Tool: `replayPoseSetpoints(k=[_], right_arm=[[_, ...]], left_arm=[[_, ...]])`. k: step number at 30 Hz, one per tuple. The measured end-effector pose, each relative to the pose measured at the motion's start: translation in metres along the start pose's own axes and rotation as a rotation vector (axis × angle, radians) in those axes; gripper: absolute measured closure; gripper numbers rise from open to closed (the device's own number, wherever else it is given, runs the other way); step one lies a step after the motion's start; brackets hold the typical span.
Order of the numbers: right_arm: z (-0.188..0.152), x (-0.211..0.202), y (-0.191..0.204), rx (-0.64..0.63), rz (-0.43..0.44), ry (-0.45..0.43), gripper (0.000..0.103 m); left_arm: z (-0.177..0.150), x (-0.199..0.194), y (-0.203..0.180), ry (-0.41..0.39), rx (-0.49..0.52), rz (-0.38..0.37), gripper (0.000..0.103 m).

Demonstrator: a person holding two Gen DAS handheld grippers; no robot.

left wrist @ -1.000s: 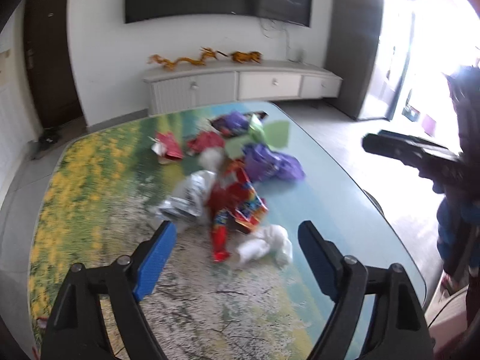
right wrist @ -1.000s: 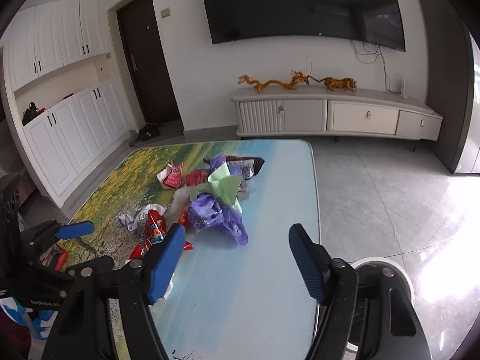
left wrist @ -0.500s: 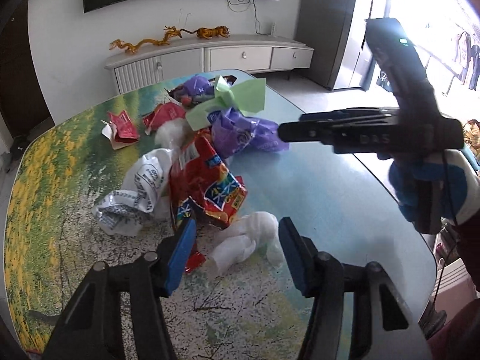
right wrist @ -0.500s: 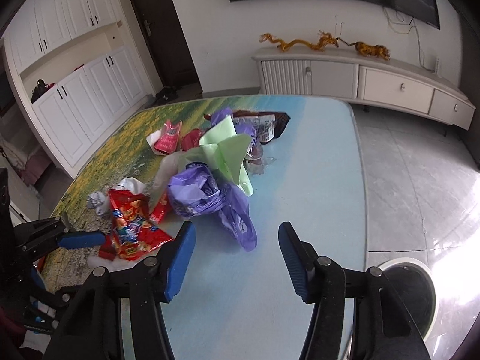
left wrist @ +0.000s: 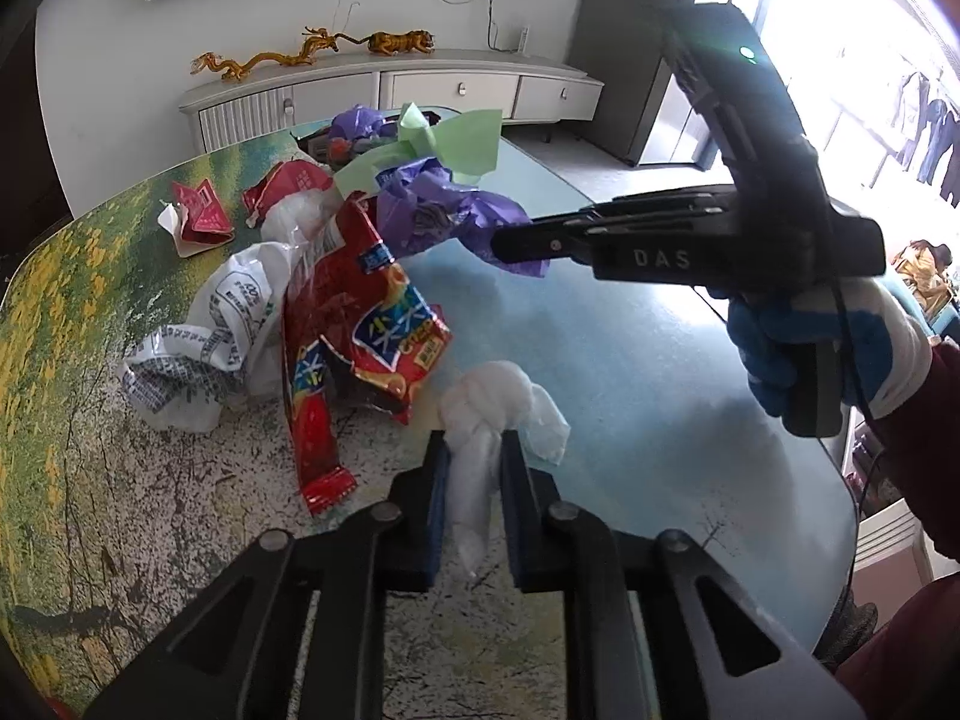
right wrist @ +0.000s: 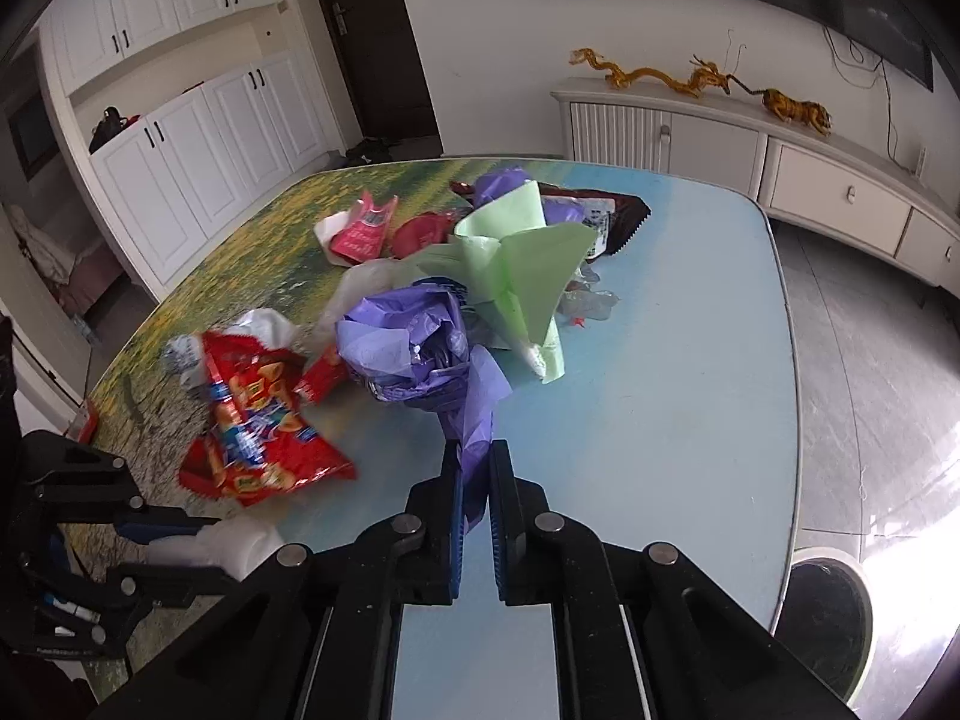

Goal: Collect trash
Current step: 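Grasp the white tissue with the left tool while the right tool grasps the purple bag, then carry both items over the bin and open both tools to drop them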

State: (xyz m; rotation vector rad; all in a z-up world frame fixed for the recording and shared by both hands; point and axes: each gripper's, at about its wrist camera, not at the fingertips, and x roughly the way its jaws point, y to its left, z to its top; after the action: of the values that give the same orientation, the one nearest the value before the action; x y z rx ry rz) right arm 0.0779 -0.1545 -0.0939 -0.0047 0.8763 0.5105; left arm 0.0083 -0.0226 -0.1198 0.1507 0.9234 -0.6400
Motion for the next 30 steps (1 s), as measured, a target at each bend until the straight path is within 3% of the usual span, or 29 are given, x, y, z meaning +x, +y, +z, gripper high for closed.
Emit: replayPoseSetpoints(k=[9,17,23,30], right_arm=[[-0.006,-0.06,0.021,0.008,0.012,-0.131,0.096],[-0.019,-0.123,0.003,0.1,-0.073,-0.245,0.096],[-0.051,-0.158,-0.054,0.257,-0.194,-0.267,0.096],[-0.11,-0.17,-0.144,0.509,-0.329,-0.218,0.096]], left_arm=[[-0.001,-0.04,-0.004,-0.098,-0.024,0.037,0.092],[0.032,-0.072,-0.018,-0.193,-0.031,0.043,0.092],[0.072,-0.061,-0.061,-0.188,0.036,-0.016,0.092],[0.114,0.007,-0.122,-0.056,0.104,-0.108,0.091]])
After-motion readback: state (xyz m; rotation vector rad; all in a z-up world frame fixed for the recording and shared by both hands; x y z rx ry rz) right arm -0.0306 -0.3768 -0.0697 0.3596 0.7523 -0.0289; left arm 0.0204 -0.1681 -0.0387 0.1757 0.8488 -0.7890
